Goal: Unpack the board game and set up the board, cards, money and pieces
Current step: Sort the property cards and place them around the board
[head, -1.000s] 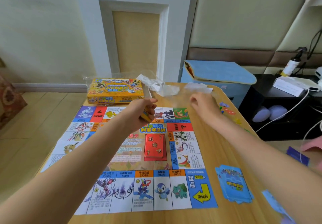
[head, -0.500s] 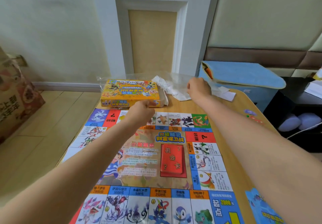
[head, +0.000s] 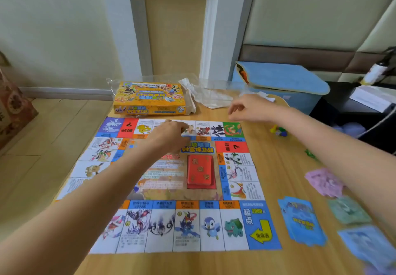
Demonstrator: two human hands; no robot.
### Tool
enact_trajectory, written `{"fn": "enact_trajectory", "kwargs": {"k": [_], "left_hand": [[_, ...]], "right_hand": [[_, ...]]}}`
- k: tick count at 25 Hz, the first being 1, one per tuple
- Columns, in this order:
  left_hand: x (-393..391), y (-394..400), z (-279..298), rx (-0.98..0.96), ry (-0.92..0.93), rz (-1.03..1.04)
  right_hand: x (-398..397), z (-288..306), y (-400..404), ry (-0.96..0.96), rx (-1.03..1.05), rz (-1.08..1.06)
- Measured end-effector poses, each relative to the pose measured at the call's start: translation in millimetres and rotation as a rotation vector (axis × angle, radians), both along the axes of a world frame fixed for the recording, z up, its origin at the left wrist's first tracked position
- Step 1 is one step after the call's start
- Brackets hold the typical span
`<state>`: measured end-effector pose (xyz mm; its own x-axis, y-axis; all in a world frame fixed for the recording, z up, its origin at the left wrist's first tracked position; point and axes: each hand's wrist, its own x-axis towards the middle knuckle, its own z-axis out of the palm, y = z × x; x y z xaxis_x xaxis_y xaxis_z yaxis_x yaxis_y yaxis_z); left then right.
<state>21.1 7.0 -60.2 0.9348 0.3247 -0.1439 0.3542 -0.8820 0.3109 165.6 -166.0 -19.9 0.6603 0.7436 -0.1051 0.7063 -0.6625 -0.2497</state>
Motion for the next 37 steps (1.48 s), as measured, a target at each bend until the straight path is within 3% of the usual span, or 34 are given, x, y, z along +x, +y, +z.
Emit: {"fn": "enact_trajectory", "kwargs": {"k": [6,10,15,27,32,37], "left_hand": [[-18.5,-20.2,5.9,0.113,0.215,-0.105],[-31.4,-36.3,4.1,0.025,0.373,-0.122],[-40.6,-45.8,7.5,-0.101,0.355,-0.104],[-31.7,-59.4,7.6,-0.201,0.292,-0.056],[-32.5,-68.2,10.7,-0.154,0.296,-0.077],[-24.8,-72.3,10.5,-0.122,0.305,-0.096]], "right_hand": [[-73.5,4.9,-88.0,0.138,-0.490,0.079],[-109.3,-6.6,-118.7,0.119,-0.782,0.036],[-134.0,-12.2,-130.6,0.130,-0.614,0.080],[-166.1,-17.1,-151.8,0.112,-0.693,0.195],[-127.9,-3.9,-135.9,0.084,-0.341,0.075],[-107.1,-24.5,-118.3,0.071,-0.349,0.070]]}}
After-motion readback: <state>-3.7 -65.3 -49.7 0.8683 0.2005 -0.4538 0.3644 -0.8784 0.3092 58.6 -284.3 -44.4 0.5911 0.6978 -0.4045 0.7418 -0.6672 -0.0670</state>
